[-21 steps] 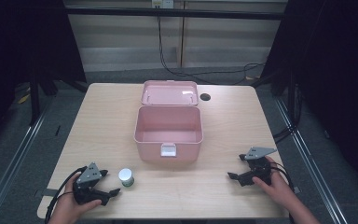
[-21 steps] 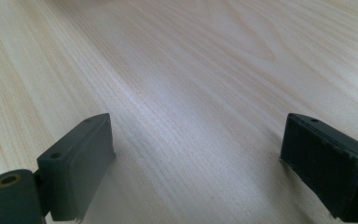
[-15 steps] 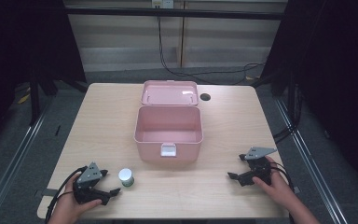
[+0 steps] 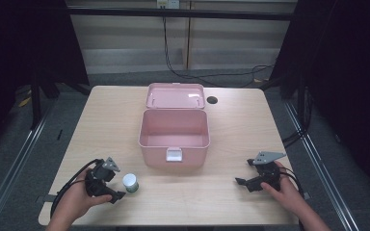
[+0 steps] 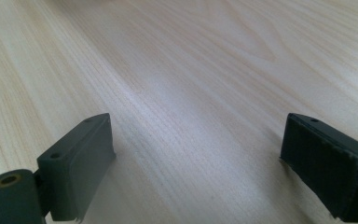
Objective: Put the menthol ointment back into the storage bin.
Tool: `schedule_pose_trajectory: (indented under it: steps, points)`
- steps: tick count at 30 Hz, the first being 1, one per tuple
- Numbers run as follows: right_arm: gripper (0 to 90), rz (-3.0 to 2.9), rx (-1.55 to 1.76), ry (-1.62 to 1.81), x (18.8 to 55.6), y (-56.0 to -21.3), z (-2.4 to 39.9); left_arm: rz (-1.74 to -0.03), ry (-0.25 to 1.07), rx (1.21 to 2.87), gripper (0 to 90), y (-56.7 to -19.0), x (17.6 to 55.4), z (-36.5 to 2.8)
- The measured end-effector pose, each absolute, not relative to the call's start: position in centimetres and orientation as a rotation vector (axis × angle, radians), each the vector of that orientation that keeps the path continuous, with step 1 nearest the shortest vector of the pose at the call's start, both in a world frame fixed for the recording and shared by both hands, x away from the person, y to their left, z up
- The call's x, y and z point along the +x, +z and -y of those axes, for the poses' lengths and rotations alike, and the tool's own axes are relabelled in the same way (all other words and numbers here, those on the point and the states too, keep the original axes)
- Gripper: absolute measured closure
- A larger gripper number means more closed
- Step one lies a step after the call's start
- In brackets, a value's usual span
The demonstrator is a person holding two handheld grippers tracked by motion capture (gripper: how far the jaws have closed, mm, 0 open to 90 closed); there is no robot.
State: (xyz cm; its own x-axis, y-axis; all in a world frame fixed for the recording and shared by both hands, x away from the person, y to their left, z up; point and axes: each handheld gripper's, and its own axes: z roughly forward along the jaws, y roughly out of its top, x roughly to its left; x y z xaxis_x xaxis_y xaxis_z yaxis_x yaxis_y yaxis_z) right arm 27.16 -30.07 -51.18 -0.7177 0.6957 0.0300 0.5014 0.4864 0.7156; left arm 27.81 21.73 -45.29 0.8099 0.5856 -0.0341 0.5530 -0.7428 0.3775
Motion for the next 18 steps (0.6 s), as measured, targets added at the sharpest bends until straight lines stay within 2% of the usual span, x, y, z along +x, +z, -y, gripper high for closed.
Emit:
schedule_pose_trajectory:
  steps: [18]
  points:
    - [8.8, -2.471, 1.018, 1.059, 27.2, -51.2, 30.1, -0.828, -0.028, 2.729, 31.6, -44.4, 29.8, -18.8]
